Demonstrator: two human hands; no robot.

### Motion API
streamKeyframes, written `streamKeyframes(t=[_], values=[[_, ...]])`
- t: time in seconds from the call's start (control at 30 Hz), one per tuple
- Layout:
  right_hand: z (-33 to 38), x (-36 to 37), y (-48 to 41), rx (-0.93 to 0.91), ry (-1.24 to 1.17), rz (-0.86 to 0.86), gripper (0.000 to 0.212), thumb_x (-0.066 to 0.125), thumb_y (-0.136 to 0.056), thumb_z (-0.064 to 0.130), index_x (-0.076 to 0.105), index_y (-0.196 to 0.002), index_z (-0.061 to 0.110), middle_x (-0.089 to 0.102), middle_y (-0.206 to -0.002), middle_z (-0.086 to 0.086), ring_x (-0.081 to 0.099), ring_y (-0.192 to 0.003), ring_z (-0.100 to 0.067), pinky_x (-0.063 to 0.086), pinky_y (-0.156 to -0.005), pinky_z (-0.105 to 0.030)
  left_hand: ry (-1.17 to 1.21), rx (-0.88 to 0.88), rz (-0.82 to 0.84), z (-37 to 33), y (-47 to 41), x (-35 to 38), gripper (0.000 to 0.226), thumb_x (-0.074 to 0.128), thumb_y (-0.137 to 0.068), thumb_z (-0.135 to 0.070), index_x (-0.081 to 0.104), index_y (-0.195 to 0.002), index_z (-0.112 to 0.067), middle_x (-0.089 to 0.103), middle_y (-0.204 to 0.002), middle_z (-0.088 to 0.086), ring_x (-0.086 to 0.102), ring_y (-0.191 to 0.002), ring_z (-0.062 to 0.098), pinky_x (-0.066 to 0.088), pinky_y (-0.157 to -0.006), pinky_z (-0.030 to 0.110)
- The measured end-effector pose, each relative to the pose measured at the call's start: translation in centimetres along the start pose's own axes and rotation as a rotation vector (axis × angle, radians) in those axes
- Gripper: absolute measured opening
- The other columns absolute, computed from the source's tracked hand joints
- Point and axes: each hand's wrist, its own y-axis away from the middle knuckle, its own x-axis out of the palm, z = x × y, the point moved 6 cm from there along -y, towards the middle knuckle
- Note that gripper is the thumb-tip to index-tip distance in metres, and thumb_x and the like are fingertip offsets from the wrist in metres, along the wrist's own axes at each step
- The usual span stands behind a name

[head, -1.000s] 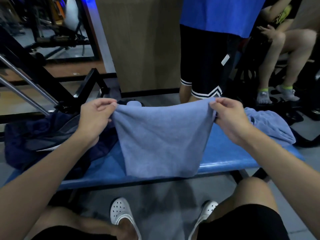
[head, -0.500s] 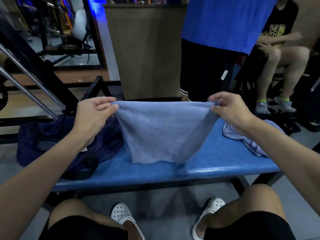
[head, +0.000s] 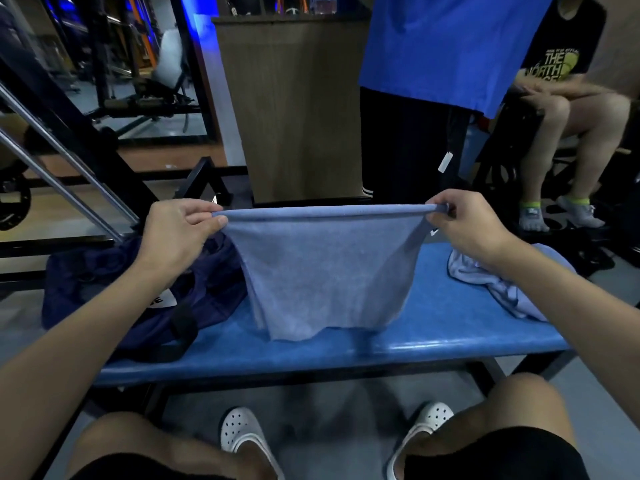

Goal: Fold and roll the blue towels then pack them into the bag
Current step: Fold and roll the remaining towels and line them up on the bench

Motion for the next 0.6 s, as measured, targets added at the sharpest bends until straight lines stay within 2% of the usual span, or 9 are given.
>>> streamKeyframes(t=[0.1,0.2,0.27,0.37,0.4,0.5,0.6], values=[[0.6,0.1,0.2,-0.046,0.048,0.069,0.016,0.057,-0.095,0.009,0.063,-0.081,0.015,0.058,-0.07,-0.009,0.05,-0.06,-0.018,0.041,-0.054,-0.032,-0.027,0.046,0.057,-0.5,0.2,0.3,0.01,0.072,-0.089,-0.011,0.072,-0.093,-0.02,0.071,-0.08,0.002,0.068,-0.072,0.012,0.054,-0.071,0.017],[0.2,-0.1,0.4,-0.017,-0.015,0.096,0.013,0.06,-0.094,0.013,0.065,-0.082,0.015,0.06,-0.073,-0.011,0.051,-0.066,-0.018,0.044,-0.062,-0.034,-0.102,0.109,0.114,-0.9,0.4,0.9,0.018,0.068,-0.092,-0.009,0.068,-0.084,-0.026,0.068,-0.081,0.006,0.065,-0.069,0.019,0.054,-0.071,0.028],[-0.2,-0.6,0.7,0.02,-0.135,0.102,0.008,0.063,-0.093,0.014,0.067,-0.087,0.012,0.065,-0.079,-0.017,0.056,-0.071,-0.016,0.046,-0.067,-0.033,-0.08,0.059,0.135,-0.7,0.5,1.0,0.011,0.064,-0.095,-0.01,0.067,-0.087,-0.018,0.065,-0.081,0.01,0.062,-0.06,0.018,0.051,-0.06,0.027],[-0.6,-0.8,1.2,0.068,-0.277,0.161,0.01,0.062,-0.094,0.016,0.067,-0.088,0.009,0.063,-0.064,0.002,0.053,-0.057,-0.001,0.043,-0.058,-0.017,0.191,-0.153,0.251,-0.1,0.9,1.5,0.009,0.055,-0.101,-0.013,0.059,-0.097,-0.006,0.06,-0.08,0.015,0.064,-0.056,0.019,0.048,-0.045,0.023],[-0.8,-0.9,1.3,0.084,-0.311,0.176,0.012,0.062,-0.095,0.017,0.067,-0.088,0.009,0.06,-0.062,0.006,0.049,-0.055,0.0,0.041,-0.057,-0.017,0.249,-0.2,0.281,-0.1,1.0,1.7,0.01,0.054,-0.101,-0.014,0.058,-0.099,-0.006,0.059,-0.079,0.015,0.065,-0.056,0.02,0.047,-0.043,0.023],[-1.1,-1.3,1.2,0.125,-0.419,0.19,0.014,0.061,-0.094,0.02,0.066,-0.086,0.009,0.049,-0.065,-0.002,0.042,-0.057,-0.009,0.037,-0.055,-0.023,0.309,-0.265,0.329,-0.1,1.0,1.9,0.016,0.056,-0.1,-0.017,0.062,-0.104,-0.002,0.062,-0.079,0.015,0.062,-0.051,0.016,0.046,-0.043,0.021],[-1.2,-1.4,1.0,0.151,-0.433,0.221,0.016,0.06,-0.095,0.018,0.061,-0.087,0.005,0.035,-0.062,-0.005,0.029,-0.051,-0.013,0.026,-0.045,-0.023,0.315,-0.294,0.333,0.5,0.4,2.3,0.02,0.058,-0.099,-0.018,0.067,-0.106,-0.002,0.069,-0.079,0.015,0.065,-0.053,0.015,0.049,-0.044,0.02]])
